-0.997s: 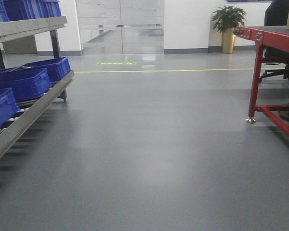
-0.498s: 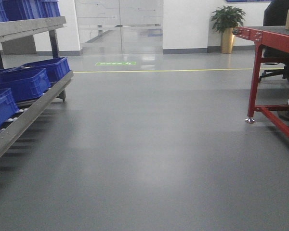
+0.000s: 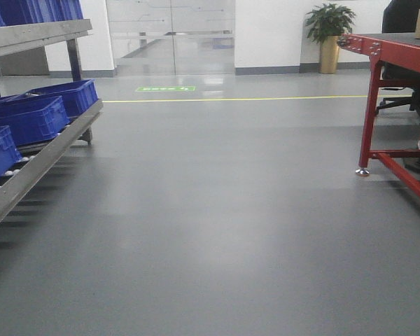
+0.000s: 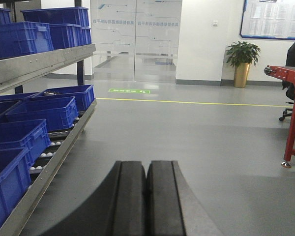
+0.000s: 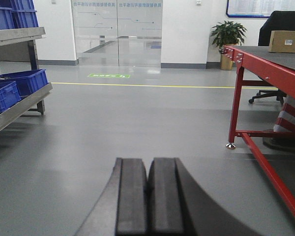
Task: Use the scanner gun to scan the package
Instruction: 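Drive the base forward through the office toward the red-framed table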
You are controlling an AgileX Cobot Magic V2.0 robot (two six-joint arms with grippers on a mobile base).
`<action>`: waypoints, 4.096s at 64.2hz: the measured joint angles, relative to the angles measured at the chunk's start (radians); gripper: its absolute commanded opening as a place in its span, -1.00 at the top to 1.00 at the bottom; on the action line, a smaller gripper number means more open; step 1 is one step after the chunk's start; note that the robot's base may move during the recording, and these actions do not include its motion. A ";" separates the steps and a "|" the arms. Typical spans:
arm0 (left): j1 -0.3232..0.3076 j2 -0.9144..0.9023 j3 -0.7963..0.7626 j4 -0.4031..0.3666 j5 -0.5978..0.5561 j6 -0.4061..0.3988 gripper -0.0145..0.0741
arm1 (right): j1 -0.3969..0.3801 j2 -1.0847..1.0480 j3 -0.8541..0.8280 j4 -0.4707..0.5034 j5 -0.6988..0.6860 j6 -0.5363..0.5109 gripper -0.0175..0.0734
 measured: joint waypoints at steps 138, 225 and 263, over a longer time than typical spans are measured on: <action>0.000 0.000 0.000 0.000 0.000 0.000 0.92 | 0.000 0.000 0.000 0.000 0.000 0.000 0.99; 0.000 0.000 0.000 0.000 0.000 0.000 0.92 | 0.000 0.000 0.000 0.000 0.000 0.000 0.99; 0.000 0.000 0.000 0.000 0.000 0.000 0.92 | 0.000 0.000 0.000 0.000 0.000 0.000 0.99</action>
